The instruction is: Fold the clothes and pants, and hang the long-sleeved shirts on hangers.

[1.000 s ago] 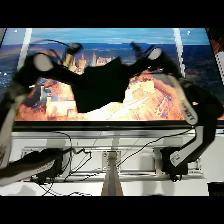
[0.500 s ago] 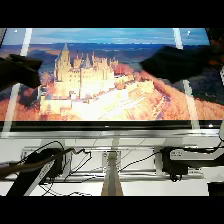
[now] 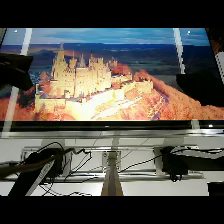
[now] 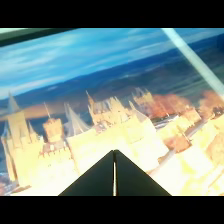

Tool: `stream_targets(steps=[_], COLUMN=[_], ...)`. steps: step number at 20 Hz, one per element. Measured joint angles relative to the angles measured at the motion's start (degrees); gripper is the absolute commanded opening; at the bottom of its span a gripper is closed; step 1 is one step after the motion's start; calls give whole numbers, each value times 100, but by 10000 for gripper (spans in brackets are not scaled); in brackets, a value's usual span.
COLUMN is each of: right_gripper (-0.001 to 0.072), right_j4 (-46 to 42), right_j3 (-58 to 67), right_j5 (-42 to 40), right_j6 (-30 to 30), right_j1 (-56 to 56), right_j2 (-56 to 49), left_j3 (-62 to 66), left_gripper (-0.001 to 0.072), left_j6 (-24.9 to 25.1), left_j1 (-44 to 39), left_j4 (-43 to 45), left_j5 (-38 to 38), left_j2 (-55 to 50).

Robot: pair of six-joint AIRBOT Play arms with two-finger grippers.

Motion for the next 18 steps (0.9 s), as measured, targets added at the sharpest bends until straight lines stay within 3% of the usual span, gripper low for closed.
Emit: stream_targets(steps=[2, 3, 7, 8, 12, 18], right_gripper=[684, 645, 109, 35, 34, 35], right_j4=[-46, -50, -26, 87, 680, 997], right_j3=[0, 0, 0, 0, 0, 0], right_j5=[44, 42, -46, -83, -308, -778], right_j6=[-70, -181, -780, -892, -1493, -2822], right_j1=[-125, -146, 72, 245, 1543, 4854], right_j2=[0, 0, 0, 0, 0, 0], left_j3=[0, 0, 0, 0, 0, 0], left_gripper=[28, 28, 28, 28, 28, 28], left_j6=[0, 0, 0, 0, 0, 0], left_j1=[0, 0, 0, 0, 0, 0], left_j4=[0, 2, 0, 0, 0, 0], left_j5=[4, 4, 7, 4, 7, 7], left_j2=[-188, -293, -688, -785, -1093, -1403])
